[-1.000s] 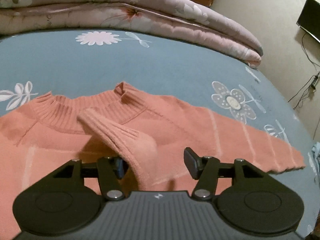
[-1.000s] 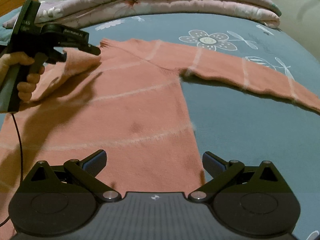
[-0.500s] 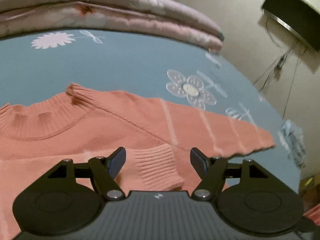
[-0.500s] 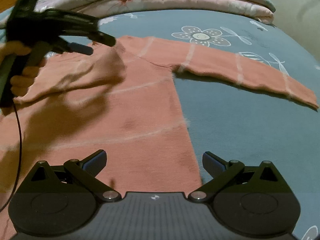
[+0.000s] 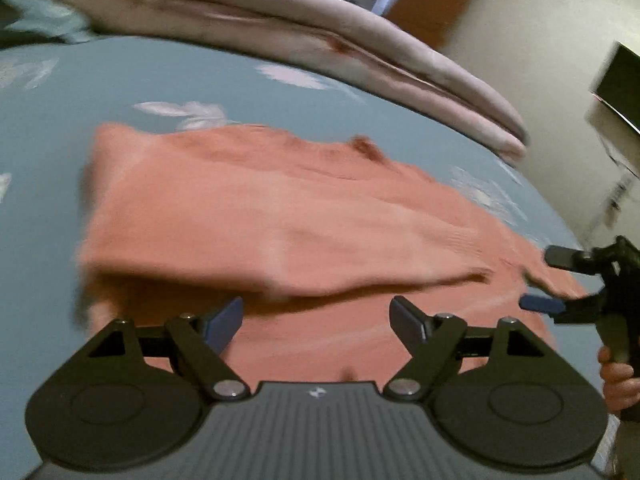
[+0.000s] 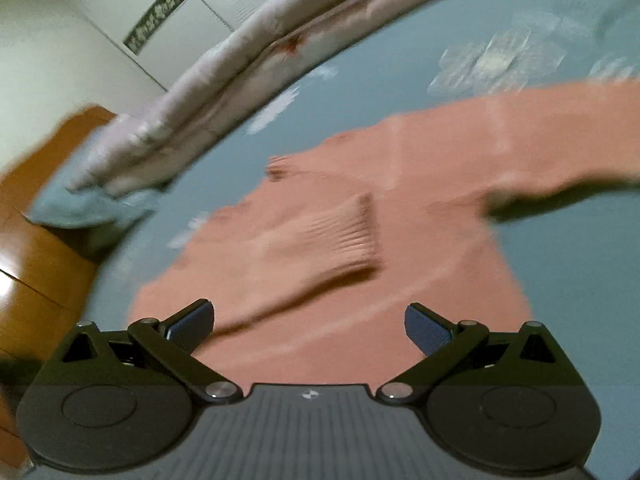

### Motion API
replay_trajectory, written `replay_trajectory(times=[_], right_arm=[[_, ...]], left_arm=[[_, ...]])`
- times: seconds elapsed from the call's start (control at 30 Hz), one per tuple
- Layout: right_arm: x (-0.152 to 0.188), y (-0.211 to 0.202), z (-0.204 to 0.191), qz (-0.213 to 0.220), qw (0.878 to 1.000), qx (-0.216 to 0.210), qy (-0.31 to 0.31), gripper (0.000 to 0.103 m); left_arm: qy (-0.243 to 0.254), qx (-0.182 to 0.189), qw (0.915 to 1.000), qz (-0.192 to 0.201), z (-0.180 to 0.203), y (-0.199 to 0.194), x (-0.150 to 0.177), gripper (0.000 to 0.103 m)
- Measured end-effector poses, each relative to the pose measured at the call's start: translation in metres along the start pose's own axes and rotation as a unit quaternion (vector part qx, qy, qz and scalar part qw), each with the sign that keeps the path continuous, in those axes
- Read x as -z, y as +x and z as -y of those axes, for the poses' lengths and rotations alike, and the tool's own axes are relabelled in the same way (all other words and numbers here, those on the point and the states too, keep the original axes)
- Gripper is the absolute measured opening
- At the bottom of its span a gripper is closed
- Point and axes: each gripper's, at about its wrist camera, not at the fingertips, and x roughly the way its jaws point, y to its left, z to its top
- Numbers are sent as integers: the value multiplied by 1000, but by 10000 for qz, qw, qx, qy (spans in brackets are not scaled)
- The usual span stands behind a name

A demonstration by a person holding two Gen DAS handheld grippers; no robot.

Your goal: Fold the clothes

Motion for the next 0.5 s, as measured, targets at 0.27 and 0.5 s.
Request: replay_trajectory(times=[0.27, 0.5], right_arm=[[-7, 44, 26, 111, 9890, -615, 1344, 103], [-19, 55, 18, 560, 9882, -451, 1352, 96]], left_arm=[[-757, -224, 9948, 644, -50, -9, -11, 80], [-962, -271, 9905, 944, -59, -7, -5, 79]])
